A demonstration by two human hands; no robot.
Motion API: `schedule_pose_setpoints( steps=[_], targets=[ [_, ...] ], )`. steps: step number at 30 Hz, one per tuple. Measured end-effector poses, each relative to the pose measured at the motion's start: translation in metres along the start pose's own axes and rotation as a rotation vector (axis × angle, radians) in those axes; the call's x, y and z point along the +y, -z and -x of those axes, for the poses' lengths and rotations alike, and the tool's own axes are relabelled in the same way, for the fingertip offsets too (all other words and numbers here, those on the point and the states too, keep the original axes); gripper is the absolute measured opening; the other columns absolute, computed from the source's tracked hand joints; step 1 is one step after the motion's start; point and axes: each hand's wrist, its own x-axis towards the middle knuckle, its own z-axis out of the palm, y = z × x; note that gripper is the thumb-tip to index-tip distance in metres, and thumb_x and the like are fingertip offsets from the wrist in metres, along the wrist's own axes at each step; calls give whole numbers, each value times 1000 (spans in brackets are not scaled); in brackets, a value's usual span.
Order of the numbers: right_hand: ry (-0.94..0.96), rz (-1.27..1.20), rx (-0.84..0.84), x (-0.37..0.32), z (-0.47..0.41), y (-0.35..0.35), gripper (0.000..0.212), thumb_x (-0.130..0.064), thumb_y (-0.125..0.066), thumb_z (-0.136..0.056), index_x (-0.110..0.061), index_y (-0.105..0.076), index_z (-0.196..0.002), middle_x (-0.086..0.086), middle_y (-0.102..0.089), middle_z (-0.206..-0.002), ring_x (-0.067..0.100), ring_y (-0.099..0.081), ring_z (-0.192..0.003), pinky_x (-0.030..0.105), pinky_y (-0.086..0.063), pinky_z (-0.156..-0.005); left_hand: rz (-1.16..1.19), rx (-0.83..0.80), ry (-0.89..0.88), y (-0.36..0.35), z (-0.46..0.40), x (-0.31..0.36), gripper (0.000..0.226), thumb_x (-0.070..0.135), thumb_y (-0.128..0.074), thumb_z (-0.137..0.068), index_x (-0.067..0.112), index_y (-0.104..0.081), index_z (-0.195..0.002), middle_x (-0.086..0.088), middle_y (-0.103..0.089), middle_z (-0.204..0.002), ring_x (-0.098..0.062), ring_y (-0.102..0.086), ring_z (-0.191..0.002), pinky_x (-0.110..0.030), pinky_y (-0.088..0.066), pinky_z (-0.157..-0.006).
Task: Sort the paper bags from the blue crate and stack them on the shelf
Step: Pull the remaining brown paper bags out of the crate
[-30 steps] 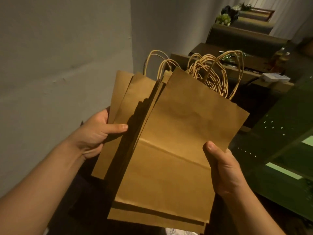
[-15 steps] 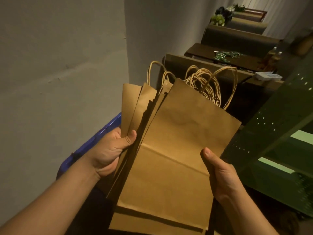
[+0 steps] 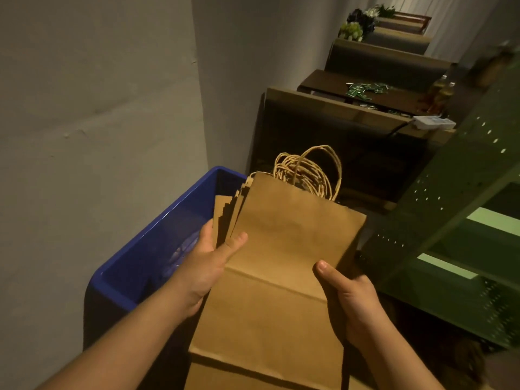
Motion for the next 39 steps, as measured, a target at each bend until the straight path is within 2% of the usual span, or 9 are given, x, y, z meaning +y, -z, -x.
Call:
schedule_pose_setpoints(
  steps=[2,6,9,18,24,27,30,34,39],
  targets=[
    [-14,38,-11,4,-4,0,33,-25,-77,-85,-5,-68,-109,10,-73,-92,25,-67,-80,27,-45,-67,-20,-20,32,0,-2,-5,108,83,-83,-54,63,-31,-146,7,-44,-159,-29,-45,-144,-61,-41,-112],
    [-91,131,-29,6,-6,0,39,-38,-76,-84,-12,-67,-111,12,-72,-96,31,-66,-85,31,-48,-66,19,-23,144,-7,-3,-9,144,79,-90,-40,48,-16,-160,5,-37,-163,-28,-40,-147,-58,-40,-114],
    [-141,204,-40,1,-5,1,42,-44,-74,-85,-9,-66,-106,15,-67,-87,26,-61,-72,29,-45,-59,50,-52,195,-6,-8,-12,139,75,-93,-42,49,-21,-158,2,-44,-160,-29,-47,-141,-58,-44,-111],
    [-113,222,17,-7,-5,-1,33,-46,-74,-84,-14,-66,-92,13,-68,-90,26,-62,-76,30,-47,-63,-30,-18,293,0,-27,-28,118,82,-86,-46,42,-44,-149,0,-57,-148,-31,-58,-131,-56,-49,-107],
    [-139,185,-22,-9,-5,-1,31,-47,-76,-80,-20,-67,-91,7,-69,-99,24,-64,-91,29,-47,-70,-109,-27,196,-7,-24,-10,135,90,-81,-38,45,-32,-156,5,-52,-152,-27,-53,-136,-55,-45,-111],
    [-119,142,-13,-9,-5,-2,28,-40,-79,-80,-19,-66,-95,5,-69,-100,24,-64,-93,29,-44,-68,-104,-17,196,-9,-23,-10,128,83,-87,-40,52,-34,-152,4,-53,-151,-29,-56,-133,-56,-47,-108],
    [-111,126,28,-10,-5,-6,32,-38,-82,-78,-15,-67,-94,9,-71,-94,28,-66,-86,31,-47,-65,34,-25,247,-10,-17,-6,116,64,-96,-50,39,-43,-150,-2,-63,-142,-31,-62,-127,-57,-50,-105],
    [-61,90,52,-15,-4,-10,28,-39,-81,-78,-22,-64,-92,6,-71,-88,25,-69,-76,29,-48,-58,-31,-40,156,-12,-8,-4,61,29,-90,-76,33,-57,-128,2,-77,-115,-24,-74,-107,-53,-57,-98],
    [-116,73,15,-16,-3,-9,38,-45,-78,-74,-14,-66,-92,11,-70,-90,26,-66,-80,29,-47,-61,-80,12,115,-12,-3,6,56,27,-87,-80,38,-56,-124,6,-75,-117,-19,-73,-108,-51,-57,-97]
  ],
)
